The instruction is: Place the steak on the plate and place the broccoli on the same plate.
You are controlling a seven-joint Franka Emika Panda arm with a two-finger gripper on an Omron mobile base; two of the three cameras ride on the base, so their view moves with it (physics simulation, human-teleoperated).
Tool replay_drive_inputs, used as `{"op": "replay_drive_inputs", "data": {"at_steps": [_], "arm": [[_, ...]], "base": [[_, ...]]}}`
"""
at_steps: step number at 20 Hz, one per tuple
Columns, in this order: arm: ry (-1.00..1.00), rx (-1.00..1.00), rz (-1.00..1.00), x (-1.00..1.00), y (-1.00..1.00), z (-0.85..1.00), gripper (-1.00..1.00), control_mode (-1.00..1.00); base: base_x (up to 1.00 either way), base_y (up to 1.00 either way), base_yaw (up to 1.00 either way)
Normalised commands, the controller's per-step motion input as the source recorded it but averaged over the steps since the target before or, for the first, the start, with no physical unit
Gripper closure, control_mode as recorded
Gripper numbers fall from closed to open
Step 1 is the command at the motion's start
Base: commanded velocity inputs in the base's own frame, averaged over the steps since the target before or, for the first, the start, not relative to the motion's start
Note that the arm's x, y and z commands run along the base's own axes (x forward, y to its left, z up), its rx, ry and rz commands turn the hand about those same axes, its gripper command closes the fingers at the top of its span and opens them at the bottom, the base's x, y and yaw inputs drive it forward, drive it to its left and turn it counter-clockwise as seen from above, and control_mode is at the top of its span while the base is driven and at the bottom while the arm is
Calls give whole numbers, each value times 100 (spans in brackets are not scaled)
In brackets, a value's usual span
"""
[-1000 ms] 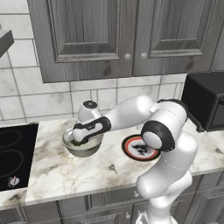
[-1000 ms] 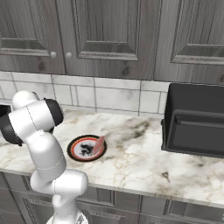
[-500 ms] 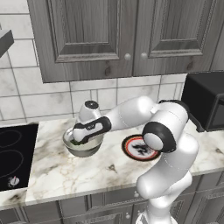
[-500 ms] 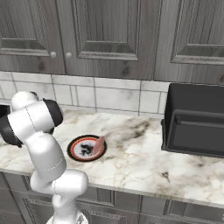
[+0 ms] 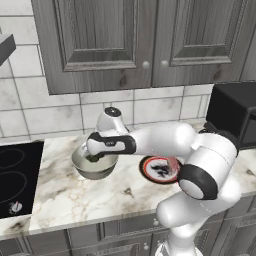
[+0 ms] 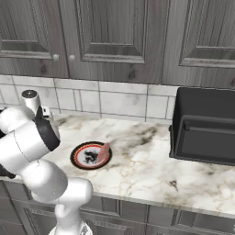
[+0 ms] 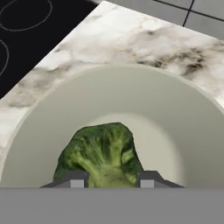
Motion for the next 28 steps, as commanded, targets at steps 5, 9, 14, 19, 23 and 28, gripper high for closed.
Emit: {"op": "replay_drive_inputs", "data": {"at_steps": [5,9,14,19,23,28], "arm": [[-1,0,0,-44,-41,27,100,-100],[-4,0,0,-26,-36,20,100,-100],[-1,0,0,-28,-40,37,100,-100],[0,0,0,-31,-30,42,100,-100],[0,0,-2,-33,-40,32,100,-100],[5,0,-8,-41,-49,23,100,-100]], "base": [[0,0,0],[0,0,0],[0,0,0],[0,0,0],[0,0,0],[0,0,0]]}}
